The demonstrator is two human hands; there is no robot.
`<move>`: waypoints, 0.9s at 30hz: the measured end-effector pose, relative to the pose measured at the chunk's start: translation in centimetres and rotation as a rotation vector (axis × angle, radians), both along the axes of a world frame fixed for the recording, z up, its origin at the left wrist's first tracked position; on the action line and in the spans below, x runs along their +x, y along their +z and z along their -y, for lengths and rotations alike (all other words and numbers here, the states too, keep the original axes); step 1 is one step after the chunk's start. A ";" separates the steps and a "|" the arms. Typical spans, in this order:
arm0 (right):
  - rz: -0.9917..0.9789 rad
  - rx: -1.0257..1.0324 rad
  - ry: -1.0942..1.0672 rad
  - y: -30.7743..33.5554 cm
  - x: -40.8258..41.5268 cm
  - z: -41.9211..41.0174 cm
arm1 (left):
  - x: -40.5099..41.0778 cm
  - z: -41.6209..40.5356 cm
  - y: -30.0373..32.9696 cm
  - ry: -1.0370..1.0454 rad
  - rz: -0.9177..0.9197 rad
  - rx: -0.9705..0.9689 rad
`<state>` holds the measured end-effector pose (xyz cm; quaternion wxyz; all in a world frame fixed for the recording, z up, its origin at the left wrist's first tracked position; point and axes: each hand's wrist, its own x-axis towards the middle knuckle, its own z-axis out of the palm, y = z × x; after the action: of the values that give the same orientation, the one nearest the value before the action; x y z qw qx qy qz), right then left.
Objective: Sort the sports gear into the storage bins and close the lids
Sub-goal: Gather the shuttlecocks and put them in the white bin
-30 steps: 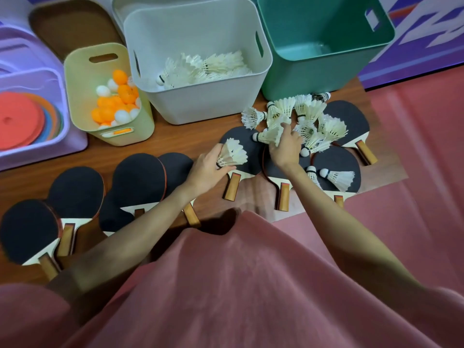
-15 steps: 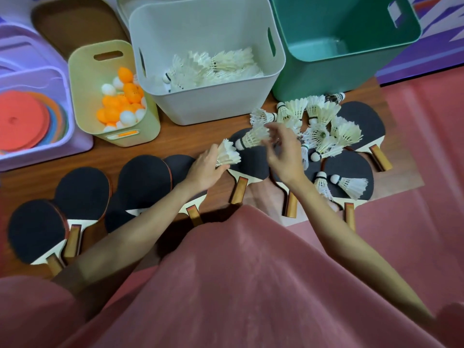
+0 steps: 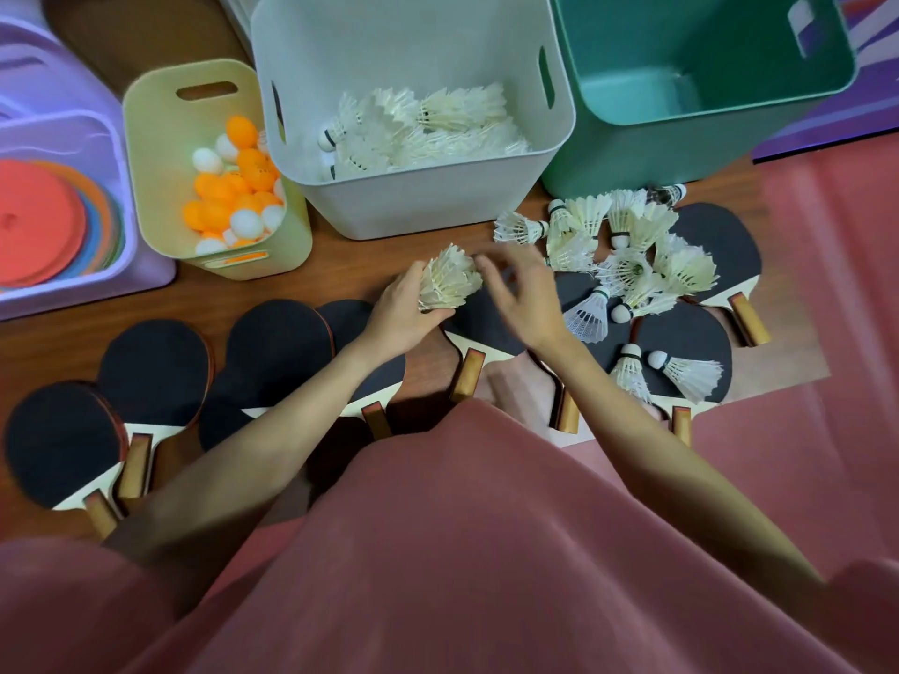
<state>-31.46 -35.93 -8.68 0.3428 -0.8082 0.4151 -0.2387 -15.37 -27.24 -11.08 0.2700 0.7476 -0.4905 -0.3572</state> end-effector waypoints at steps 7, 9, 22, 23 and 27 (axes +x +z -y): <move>-0.549 0.058 -0.331 -2.8 0.1 6.2 | 0.8 0.5 -0.2 0.073 -0.029 -0.010; -0.641 0.033 -0.311 -2.8 0.6 7.0 | 0.9 0.6 -0.3 0.086 -0.030 -0.014; 0.198 0.268 -0.394 0.2 -1.3 3.2 | 1.5 0.1 -0.8 0.099 0.072 -0.048; 0.226 0.333 -0.360 0.5 -1.5 2.6 | 1.3 0.1 -0.7 0.092 0.073 -0.048; 0.239 0.479 -0.252 0.3 -1.9 1.1 | 0.1 0.2 -0.5 0.038 0.069 -0.053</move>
<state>-33.35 -37.08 -8.39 0.5380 -0.6125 0.5134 -0.2679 -15.22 -27.49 -11.54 0.2795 0.7613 -0.4945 -0.3126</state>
